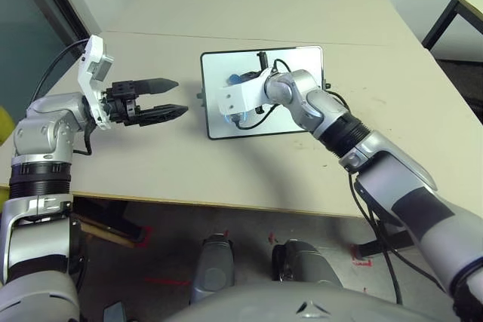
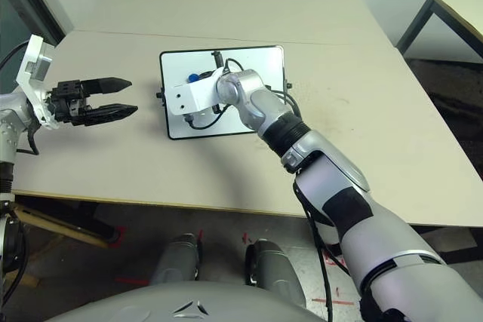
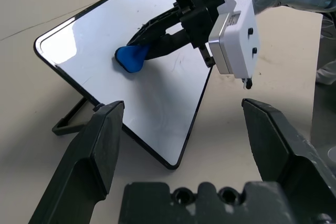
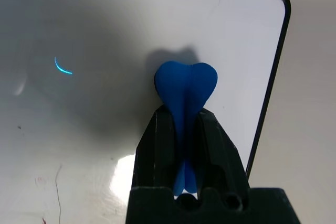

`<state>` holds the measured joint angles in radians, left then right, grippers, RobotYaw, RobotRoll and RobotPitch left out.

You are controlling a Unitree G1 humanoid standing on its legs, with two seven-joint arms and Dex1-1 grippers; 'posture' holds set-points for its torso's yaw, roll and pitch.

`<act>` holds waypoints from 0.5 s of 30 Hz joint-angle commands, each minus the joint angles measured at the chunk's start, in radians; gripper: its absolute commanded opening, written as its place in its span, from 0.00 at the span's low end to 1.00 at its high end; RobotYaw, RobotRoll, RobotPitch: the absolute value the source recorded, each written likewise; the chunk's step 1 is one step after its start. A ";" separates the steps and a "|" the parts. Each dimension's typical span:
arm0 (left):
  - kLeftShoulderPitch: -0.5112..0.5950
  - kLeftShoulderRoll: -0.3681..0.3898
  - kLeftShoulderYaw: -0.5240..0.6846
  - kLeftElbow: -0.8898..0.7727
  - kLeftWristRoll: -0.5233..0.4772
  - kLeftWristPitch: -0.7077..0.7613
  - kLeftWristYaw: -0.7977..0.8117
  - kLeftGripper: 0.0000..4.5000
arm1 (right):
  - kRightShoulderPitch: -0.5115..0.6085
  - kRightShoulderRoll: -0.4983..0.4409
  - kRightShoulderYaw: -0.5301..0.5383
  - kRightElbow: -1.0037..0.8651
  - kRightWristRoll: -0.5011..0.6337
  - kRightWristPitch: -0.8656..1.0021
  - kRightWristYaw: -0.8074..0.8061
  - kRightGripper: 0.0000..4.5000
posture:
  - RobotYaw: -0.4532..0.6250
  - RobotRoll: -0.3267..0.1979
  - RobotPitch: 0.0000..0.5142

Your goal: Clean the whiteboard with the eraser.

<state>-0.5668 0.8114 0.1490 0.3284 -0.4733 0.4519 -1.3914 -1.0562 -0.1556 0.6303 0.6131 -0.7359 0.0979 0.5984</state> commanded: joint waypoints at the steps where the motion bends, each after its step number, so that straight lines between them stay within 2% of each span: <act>1: 0.008 0.013 0.005 -0.008 -0.007 0.003 0.000 1.00 | 0.009 -0.023 0.008 0.022 -0.009 -0.002 0.009 0.07 | 0.73 0.62 0.03; 15: -0.013 0.005 -0.016 0.028 0.009 -0.013 -0.015 1.00 | 0.066 -0.240 -0.086 -0.071 0.029 0.028 0.064 0.07 | 0.69 0.62 0.04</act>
<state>-0.5707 0.8137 0.1454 0.3388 -0.4711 0.4478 -1.3989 -1.0086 -0.3770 0.5638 0.5342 -0.7086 0.1031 0.6442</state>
